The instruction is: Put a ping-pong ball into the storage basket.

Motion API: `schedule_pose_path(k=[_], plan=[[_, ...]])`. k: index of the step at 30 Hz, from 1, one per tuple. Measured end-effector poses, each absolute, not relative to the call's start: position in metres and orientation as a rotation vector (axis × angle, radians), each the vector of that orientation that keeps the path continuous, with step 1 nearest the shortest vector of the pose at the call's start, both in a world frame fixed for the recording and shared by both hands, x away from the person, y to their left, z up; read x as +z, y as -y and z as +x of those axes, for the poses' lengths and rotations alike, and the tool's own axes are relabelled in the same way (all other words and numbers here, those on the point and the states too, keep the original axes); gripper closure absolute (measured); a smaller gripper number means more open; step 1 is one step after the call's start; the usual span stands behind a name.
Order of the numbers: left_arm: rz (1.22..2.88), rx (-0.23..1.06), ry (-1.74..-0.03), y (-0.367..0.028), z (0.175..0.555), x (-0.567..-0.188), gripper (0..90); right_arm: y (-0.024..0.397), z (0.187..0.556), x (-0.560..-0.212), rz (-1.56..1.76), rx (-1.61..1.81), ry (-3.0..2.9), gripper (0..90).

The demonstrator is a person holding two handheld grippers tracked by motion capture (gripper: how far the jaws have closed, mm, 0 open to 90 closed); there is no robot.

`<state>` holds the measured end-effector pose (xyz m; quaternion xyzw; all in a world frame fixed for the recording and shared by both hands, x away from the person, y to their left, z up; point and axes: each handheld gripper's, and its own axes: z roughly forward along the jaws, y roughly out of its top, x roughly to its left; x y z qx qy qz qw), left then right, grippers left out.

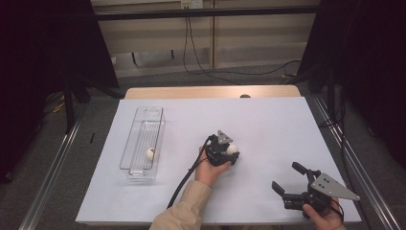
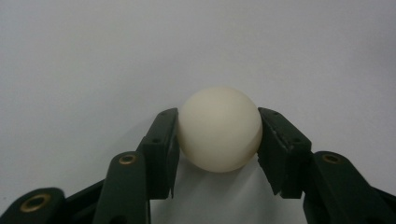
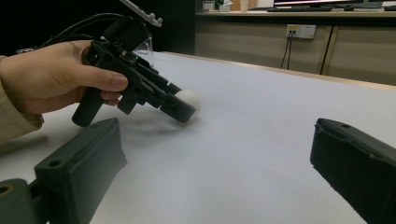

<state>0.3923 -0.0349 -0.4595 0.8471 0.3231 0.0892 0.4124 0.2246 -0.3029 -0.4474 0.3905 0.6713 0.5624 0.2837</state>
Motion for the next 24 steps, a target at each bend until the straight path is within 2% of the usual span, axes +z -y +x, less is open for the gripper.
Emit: schedule_pose_path(k=[24], plan=[[2.14,0.168,-0.814,0.023,0.386,-0.445,51.0,0.303,0.224,-0.447,1.046,1.502,-1.794,1.9]])
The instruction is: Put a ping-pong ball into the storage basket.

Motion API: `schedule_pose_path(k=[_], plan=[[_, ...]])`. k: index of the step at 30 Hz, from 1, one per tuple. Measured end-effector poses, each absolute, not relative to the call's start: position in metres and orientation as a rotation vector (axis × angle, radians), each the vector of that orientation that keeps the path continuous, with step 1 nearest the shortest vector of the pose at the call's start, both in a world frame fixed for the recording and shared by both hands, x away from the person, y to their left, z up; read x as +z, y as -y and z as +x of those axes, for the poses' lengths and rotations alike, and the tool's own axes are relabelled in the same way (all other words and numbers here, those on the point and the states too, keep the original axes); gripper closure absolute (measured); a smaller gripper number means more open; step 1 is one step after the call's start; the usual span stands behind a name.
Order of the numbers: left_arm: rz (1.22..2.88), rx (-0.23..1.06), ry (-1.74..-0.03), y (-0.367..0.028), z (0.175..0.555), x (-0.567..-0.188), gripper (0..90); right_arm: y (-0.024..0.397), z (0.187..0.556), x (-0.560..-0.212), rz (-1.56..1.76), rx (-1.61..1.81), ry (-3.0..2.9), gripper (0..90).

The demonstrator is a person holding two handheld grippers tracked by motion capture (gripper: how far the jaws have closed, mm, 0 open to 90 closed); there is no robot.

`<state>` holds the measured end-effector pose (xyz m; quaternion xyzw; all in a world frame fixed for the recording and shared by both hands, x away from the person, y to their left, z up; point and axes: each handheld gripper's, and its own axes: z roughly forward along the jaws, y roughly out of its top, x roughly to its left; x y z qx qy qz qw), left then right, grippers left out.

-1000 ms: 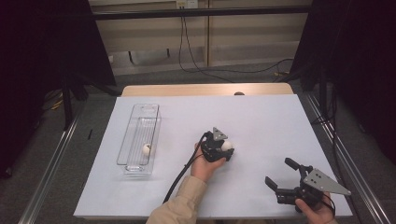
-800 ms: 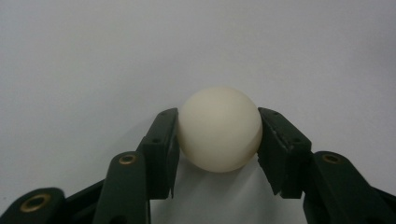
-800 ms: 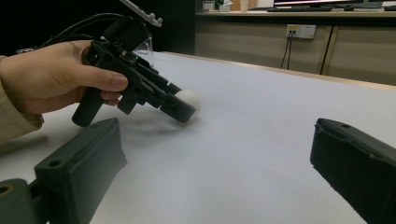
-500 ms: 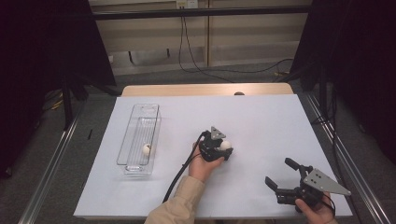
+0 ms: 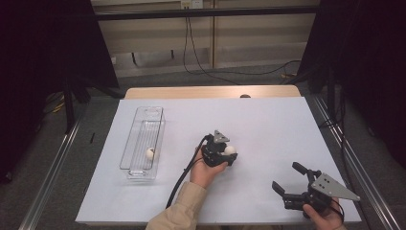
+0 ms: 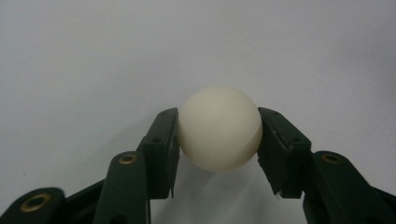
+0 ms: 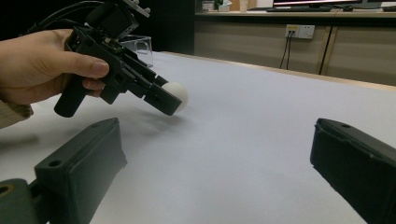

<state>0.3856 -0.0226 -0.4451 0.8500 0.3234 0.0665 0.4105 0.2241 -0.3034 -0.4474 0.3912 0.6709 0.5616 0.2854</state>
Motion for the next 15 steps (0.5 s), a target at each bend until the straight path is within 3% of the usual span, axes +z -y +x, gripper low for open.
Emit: schedule_pose_path(k=[15], plan=[[2.128,0.16,-0.828,0.007,0.378,-0.443,51.1,0.303,0.224,-0.447,1.045,1.501,-1.797,1.9]])
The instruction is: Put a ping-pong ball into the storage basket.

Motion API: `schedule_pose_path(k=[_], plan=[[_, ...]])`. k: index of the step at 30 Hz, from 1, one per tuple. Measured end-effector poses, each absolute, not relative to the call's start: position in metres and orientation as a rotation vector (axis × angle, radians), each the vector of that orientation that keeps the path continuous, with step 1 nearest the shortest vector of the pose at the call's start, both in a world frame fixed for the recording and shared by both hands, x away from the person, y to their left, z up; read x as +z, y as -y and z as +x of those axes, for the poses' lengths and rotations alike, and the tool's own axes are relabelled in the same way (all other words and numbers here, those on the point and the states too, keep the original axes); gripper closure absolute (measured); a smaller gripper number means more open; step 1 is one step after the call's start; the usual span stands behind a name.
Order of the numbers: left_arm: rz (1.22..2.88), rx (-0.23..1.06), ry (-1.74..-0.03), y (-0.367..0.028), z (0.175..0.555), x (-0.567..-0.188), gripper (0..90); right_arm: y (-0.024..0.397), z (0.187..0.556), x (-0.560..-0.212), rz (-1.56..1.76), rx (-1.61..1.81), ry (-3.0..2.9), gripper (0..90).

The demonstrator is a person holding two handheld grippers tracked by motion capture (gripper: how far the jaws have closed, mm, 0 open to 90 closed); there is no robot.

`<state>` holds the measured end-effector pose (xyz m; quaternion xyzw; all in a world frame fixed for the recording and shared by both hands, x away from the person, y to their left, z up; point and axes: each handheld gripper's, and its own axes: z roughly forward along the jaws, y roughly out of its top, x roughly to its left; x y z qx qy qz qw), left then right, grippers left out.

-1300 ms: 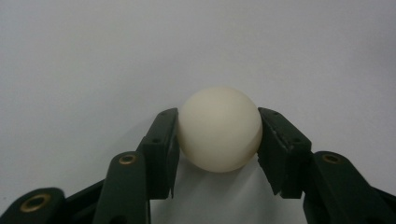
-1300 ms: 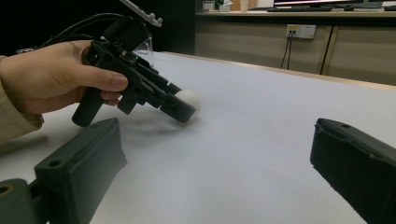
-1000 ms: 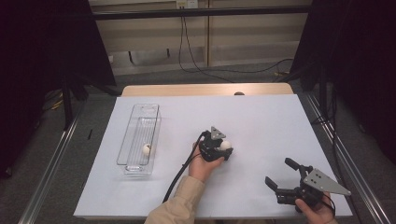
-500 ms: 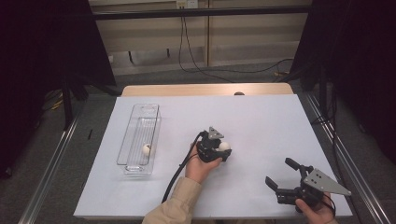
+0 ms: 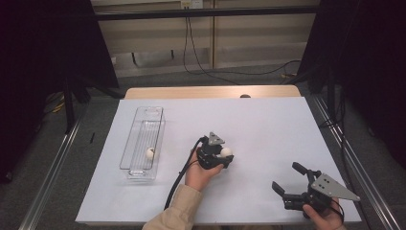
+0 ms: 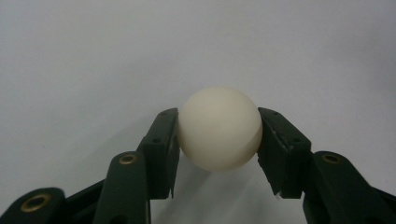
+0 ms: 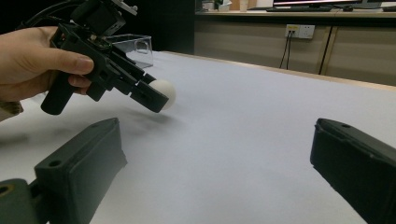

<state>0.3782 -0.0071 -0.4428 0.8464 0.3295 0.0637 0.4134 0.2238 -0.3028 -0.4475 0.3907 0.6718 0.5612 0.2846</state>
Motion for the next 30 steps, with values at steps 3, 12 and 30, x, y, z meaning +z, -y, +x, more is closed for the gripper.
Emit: schedule_pose_path(k=[3,12,30], plan=[[2.141,0.169,-0.83,0.004,0.377,-0.441,51.0,0.302,0.224,-0.447,1.048,1.502,-1.796,1.9],[2.144,0.17,-0.826,-0.002,0.374,-0.436,51.0,0.302,0.224,-0.447,1.049,1.501,-1.796,1.9],[2.132,0.174,-0.865,-0.017,0.373,-0.433,51.0,0.301,0.223,-0.447,1.039,1.497,-1.795,1.9]])
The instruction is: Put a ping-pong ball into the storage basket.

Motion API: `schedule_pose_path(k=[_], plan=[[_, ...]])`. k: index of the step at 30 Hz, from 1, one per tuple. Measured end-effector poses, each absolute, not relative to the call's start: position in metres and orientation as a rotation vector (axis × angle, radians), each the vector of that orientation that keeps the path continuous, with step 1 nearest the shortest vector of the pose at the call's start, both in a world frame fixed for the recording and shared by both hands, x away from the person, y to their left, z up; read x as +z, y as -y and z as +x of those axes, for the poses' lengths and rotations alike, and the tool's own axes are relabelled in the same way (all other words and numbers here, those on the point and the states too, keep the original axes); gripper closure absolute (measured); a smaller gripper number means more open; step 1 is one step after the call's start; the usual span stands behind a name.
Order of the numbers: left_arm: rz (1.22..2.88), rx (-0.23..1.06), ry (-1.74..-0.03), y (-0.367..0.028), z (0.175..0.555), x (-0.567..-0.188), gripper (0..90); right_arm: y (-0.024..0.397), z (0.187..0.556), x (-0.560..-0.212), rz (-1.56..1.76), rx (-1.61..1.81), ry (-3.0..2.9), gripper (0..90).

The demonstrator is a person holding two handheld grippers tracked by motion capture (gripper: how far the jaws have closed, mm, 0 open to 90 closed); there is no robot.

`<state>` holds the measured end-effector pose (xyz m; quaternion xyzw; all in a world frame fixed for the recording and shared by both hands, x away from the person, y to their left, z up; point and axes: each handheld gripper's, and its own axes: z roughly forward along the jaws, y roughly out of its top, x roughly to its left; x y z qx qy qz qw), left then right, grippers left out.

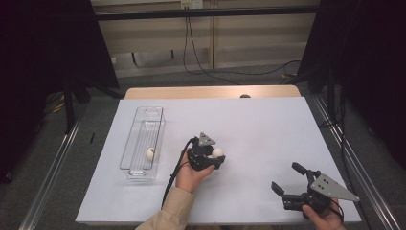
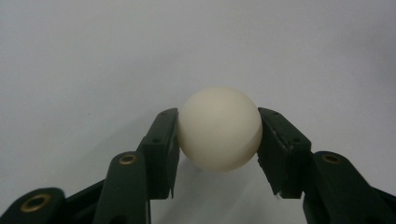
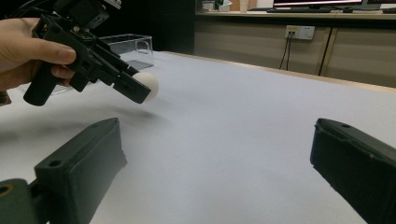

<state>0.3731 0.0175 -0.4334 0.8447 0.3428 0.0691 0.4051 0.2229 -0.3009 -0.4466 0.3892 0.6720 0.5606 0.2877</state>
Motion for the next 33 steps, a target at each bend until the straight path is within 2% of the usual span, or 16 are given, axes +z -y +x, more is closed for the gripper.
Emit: schedule_pose_path(k=[33], plan=[[2.104,0.176,-0.902,-0.045,0.371,-0.425,51.0,0.301,0.223,-0.446,1.043,1.491,-1.793,1.9]])
